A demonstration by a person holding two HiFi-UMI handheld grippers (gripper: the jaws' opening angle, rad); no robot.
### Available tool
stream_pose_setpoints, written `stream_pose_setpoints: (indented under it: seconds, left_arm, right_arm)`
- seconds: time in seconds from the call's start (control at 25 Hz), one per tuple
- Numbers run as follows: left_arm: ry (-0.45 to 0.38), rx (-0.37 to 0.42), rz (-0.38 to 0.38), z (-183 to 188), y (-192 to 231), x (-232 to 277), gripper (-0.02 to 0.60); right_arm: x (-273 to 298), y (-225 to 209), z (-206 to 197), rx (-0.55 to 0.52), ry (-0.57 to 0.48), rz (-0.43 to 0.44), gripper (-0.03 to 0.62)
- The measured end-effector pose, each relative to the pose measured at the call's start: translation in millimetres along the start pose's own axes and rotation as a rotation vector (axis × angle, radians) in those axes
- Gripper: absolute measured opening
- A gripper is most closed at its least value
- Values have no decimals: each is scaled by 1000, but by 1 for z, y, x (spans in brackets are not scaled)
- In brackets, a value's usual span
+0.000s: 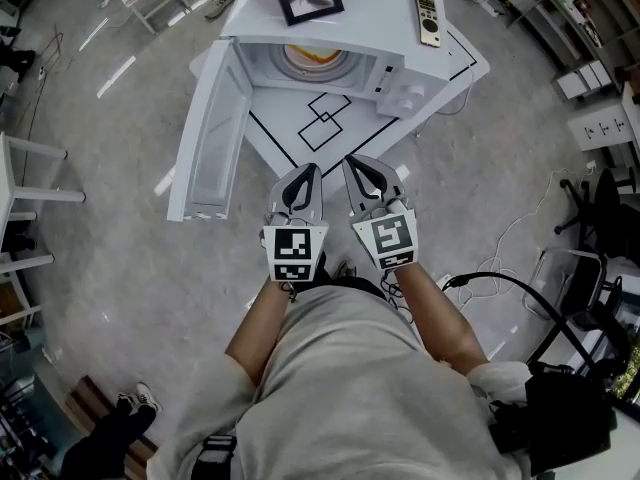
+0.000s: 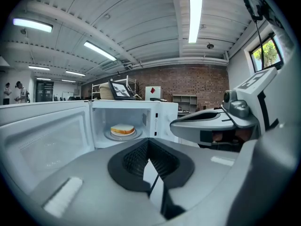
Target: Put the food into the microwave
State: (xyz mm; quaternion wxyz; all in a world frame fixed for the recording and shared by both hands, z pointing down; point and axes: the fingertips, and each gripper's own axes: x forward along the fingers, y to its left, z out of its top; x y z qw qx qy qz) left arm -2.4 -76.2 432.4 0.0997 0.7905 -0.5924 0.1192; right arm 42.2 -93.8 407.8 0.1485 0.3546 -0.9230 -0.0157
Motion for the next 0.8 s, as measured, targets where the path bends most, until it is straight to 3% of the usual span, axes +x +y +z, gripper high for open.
stream_pose_setpoints:
  seconds: [0.8]
  left_arm:
    - [14,-13,-15,-7,6,5,8]
  right_arm:
    - [9,1,-4,-19,16,-7,11]
